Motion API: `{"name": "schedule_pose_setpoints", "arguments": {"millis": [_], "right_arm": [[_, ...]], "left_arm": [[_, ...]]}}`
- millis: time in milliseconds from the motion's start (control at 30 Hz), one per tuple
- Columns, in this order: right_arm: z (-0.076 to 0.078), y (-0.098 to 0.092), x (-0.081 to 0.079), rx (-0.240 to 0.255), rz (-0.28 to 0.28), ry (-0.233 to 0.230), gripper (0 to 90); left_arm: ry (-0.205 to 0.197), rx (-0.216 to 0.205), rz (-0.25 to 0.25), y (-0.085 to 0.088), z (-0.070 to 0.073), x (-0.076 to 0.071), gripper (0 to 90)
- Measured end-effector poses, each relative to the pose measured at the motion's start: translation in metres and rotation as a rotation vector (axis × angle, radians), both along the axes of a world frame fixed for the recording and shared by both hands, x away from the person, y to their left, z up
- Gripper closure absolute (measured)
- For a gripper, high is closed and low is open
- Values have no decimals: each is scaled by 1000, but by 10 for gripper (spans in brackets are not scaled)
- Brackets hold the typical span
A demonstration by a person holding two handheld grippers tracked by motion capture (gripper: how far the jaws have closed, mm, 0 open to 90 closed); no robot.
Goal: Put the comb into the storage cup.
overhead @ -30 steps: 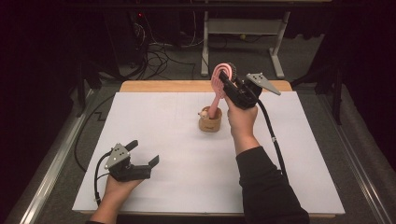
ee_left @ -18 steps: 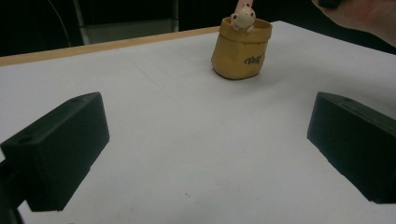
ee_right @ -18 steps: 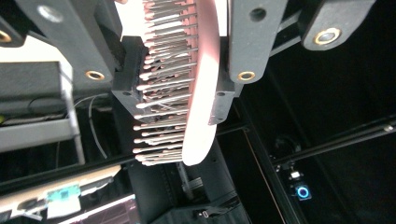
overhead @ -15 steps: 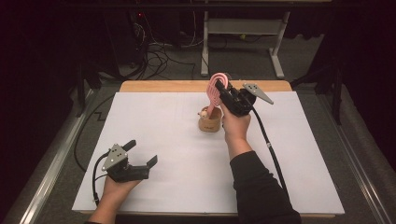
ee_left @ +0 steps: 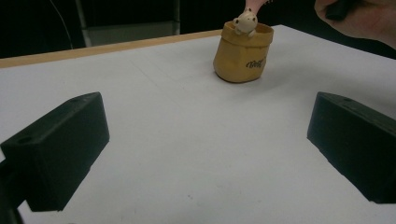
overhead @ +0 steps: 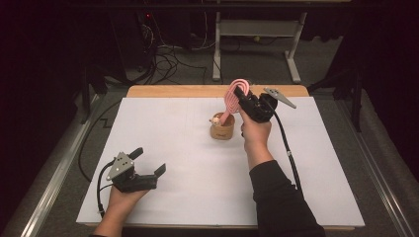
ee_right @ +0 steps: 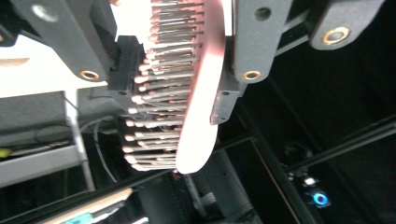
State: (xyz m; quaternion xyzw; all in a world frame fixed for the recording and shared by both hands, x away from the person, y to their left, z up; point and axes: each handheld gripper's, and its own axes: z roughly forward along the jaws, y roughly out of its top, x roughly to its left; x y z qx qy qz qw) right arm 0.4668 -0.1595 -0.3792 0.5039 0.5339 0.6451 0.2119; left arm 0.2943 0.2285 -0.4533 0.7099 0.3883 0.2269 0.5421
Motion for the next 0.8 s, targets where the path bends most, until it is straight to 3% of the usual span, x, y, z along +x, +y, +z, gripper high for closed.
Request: {"name": "schedule_pose_setpoints", "arguments": {"millis": [333,800], "right_arm": [[-10,-24,1,-6,-32,80,504],[-10,-36,0,-87,-23,95,321]], "left_arm": [[12,6,9,3,0,1,0],[9,6,9,4,0,1,0]]}}
